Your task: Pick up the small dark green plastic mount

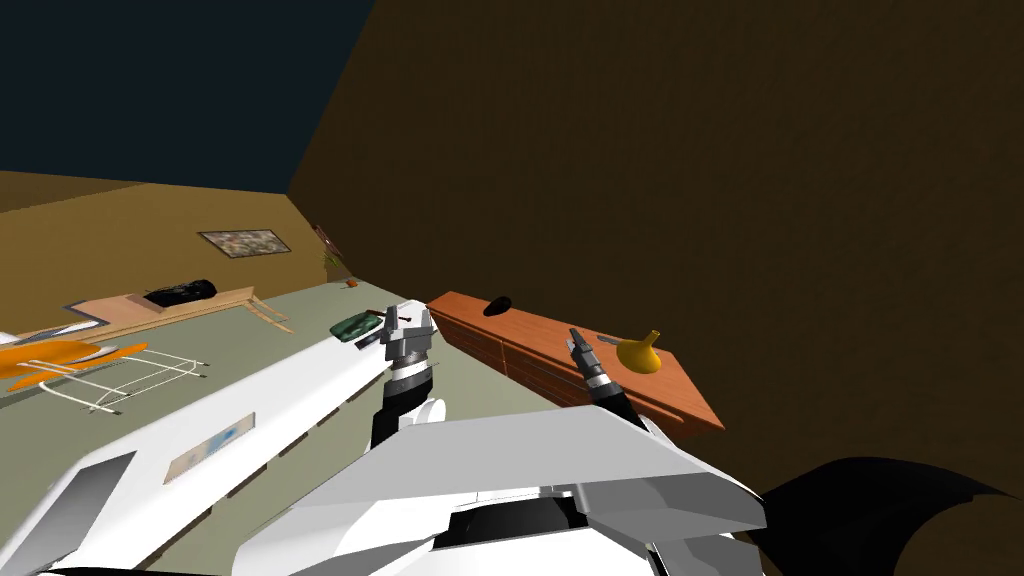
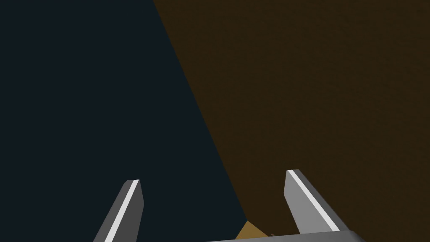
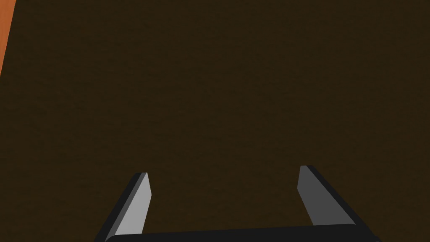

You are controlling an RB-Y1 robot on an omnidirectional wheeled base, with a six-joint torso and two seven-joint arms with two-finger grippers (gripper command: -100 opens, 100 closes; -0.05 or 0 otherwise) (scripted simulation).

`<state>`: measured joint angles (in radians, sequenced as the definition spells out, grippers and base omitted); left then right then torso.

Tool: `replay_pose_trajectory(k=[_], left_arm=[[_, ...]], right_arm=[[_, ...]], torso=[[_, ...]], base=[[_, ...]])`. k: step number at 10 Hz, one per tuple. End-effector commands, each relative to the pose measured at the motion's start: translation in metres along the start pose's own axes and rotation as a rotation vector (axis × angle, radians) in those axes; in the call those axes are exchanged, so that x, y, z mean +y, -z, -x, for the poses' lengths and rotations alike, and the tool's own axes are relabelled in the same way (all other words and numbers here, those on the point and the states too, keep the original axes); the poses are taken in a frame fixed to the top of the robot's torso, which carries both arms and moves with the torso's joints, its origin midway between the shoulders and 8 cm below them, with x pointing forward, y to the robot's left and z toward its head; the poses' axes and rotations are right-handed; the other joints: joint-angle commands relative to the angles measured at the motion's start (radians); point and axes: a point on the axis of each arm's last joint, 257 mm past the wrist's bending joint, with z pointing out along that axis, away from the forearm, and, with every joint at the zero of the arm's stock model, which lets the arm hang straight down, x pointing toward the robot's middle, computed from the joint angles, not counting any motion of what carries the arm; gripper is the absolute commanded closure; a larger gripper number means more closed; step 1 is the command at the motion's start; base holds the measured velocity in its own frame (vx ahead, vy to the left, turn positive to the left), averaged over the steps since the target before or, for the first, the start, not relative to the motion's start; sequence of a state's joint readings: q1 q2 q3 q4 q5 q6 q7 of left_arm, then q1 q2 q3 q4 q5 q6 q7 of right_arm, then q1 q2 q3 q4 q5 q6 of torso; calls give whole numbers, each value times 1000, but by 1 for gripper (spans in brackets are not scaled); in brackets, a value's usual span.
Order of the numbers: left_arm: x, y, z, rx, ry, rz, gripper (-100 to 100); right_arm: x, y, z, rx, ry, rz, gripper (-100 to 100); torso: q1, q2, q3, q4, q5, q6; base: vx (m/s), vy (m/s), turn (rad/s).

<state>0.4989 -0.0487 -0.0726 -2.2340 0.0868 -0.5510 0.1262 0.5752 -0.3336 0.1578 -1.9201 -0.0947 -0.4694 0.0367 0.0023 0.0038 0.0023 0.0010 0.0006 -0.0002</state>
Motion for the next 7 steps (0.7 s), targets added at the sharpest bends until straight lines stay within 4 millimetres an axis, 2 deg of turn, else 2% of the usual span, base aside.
replay_pose_trajectory(k=[1, 2, 3, 4, 5, 7], left_arm=[[0, 0, 0, 0, 0, 0, 0], [0, 0, 0, 0, 0, 0, 0], [0, 0, 0, 0, 0, 0, 0], [0, 0, 0, 0, 0, 0, 0], [0, 0, 0, 0, 0, 0, 0], [0, 0, 0, 0, 0, 0, 0]], right_arm=[[-21, 12, -4, 20, 12, -45, -100], [-40, 22, -14, 62, 30, -94, -100], [-46, 25, -13, 62, 31, -107, -100], [-65, 37, -24, 105, 52, -157, -100], [-79, 44, -22, 104, 55, -187, -100], [-127, 82, -39, 197, 106, -313, -100]], torso=[[0, 0, 0, 0, 0, 0], [-1, -1, 0, 0, 0, 1], [-1, -1, 0, 0, 0, 0], [-1, -1, -1, 0, 0, 1], [-1, -1, 0, 0, 0, 0], [0, -1, 0, 0, 0, 0]], base=[[-35, 35, 91], [-35, 42, 154], [-29, 37, 67], [-41, 47, 163], [-38, 43, 86], [-46, 60, 218]])
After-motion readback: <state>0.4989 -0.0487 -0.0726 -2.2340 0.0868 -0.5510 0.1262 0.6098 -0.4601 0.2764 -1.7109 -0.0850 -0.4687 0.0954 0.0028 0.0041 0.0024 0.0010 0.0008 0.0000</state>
